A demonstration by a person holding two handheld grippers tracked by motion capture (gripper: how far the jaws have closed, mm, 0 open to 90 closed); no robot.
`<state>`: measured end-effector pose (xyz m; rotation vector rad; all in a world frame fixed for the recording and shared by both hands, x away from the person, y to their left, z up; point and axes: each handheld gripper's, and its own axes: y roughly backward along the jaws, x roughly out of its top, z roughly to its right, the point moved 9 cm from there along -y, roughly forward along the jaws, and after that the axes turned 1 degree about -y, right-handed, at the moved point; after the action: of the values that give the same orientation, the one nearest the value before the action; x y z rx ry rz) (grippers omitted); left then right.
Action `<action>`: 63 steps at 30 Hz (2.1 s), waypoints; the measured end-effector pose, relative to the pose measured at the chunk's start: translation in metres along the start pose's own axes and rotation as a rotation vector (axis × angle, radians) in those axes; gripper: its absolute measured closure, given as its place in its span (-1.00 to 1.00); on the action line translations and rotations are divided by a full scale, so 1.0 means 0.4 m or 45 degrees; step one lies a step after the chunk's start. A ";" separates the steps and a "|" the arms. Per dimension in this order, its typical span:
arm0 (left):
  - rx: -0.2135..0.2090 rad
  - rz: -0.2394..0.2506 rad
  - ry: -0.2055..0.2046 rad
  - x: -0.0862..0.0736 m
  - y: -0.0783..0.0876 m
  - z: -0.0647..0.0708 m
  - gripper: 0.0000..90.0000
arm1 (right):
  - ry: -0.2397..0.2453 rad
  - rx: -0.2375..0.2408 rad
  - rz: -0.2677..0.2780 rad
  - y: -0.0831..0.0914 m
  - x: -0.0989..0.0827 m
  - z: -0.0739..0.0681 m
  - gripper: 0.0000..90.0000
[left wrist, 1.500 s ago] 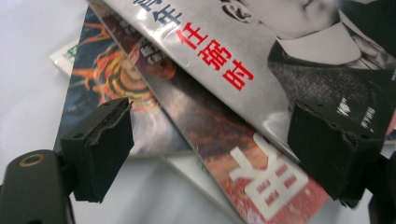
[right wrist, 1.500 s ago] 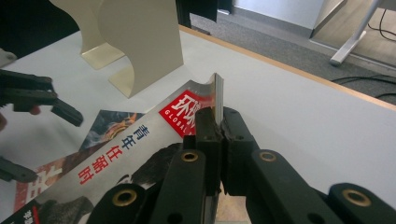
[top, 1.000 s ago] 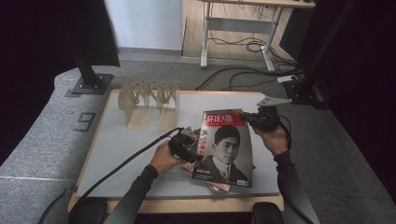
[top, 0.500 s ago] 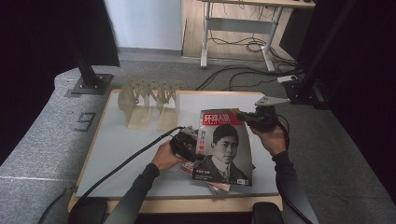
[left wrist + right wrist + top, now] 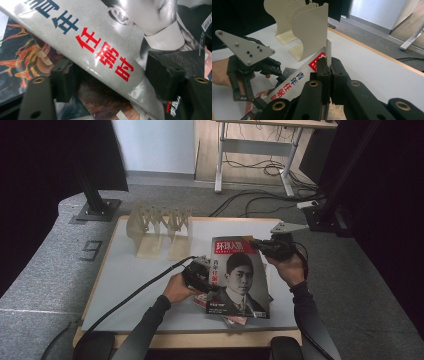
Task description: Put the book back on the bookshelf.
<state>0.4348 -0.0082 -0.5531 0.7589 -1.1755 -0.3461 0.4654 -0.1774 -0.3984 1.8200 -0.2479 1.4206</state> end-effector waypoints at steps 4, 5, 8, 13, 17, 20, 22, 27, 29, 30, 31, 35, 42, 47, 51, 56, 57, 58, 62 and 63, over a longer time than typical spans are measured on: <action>0.015 0.007 0.009 0.005 0.015 -0.001 -0.06 | -0.012 0.012 0.004 0.002 -0.001 0.001 0.92; 0.019 0.008 0.006 0.007 0.018 -0.002 0.02 | -0.016 0.013 0.006 0.002 -0.001 0.002 0.92; 0.043 0.029 -0.011 0.016 0.029 0.001 0.23 | -0.021 0.010 0.007 0.001 -0.002 0.004 0.92; 0.049 0.047 -0.019 0.026 0.041 0.009 0.47 | -0.027 0.006 0.006 0.000 -0.002 0.007 0.92; 0.041 0.063 -0.009 0.031 0.048 0.012 0.52 | -0.026 0.003 0.010 0.004 0.001 0.009 0.92; 0.047 0.120 0.002 0.045 0.060 0.011 0.58 | -0.007 -0.026 0.011 0.010 0.006 0.014 0.92; 0.059 0.163 0.000 0.058 0.071 0.011 0.61 | -0.006 -0.037 0.032 0.019 0.016 0.018 0.92; 0.110 0.270 -0.018 0.094 0.105 0.010 0.69 | 0.005 -0.063 0.089 0.050 0.051 0.026 0.92; 0.132 0.305 -0.025 0.107 0.118 0.007 0.72 | 0.020 -0.075 0.107 0.062 0.069 0.025 0.92; 0.141 0.331 -0.023 0.115 0.128 0.004 0.74 | 0.030 -0.078 0.123 0.068 0.079 0.023 0.92; 0.152 0.352 -0.021 0.121 0.137 0.001 0.76 | 0.035 -0.081 0.138 0.076 0.091 0.021 0.92; 0.223 0.404 -0.044 0.137 0.170 -0.010 0.83 | 0.061 -0.080 0.187 0.095 0.122 0.012 0.92; 0.246 0.401 -0.080 0.125 0.181 -0.004 0.87 | 0.053 -0.071 0.208 0.108 0.113 0.013 0.92; 0.213 0.389 -0.081 0.112 0.191 0.002 0.90 | 0.046 -0.057 0.216 0.123 0.105 0.016 0.91; 0.204 0.378 -0.087 0.106 0.197 0.008 0.91 | 0.067 -0.060 0.205 0.123 0.104 0.012 0.90; 0.183 0.371 -0.089 0.094 0.209 0.013 0.92 | 0.079 -0.051 0.203 0.122 0.102 0.006 0.89; 0.178 0.373 -0.089 0.091 0.211 0.014 0.92 | 0.077 -0.046 0.202 0.122 0.101 0.006 0.89; 0.174 0.374 -0.091 0.089 0.214 0.015 0.92 | 0.074 -0.041 0.205 0.122 0.100 0.005 0.88; 0.171 0.380 -0.105 0.084 0.217 0.022 0.93 | 0.063 -0.019 0.212 0.125 0.095 0.001 0.83; 0.169 0.383 -0.111 0.083 0.218 0.024 0.93 | 0.061 -0.017 0.212 0.125 0.094 0.001 0.82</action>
<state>0.4265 0.0297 -0.4678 0.6742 -1.3839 -0.0514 0.4493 -0.1993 -0.3419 1.7860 -0.3910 1.5716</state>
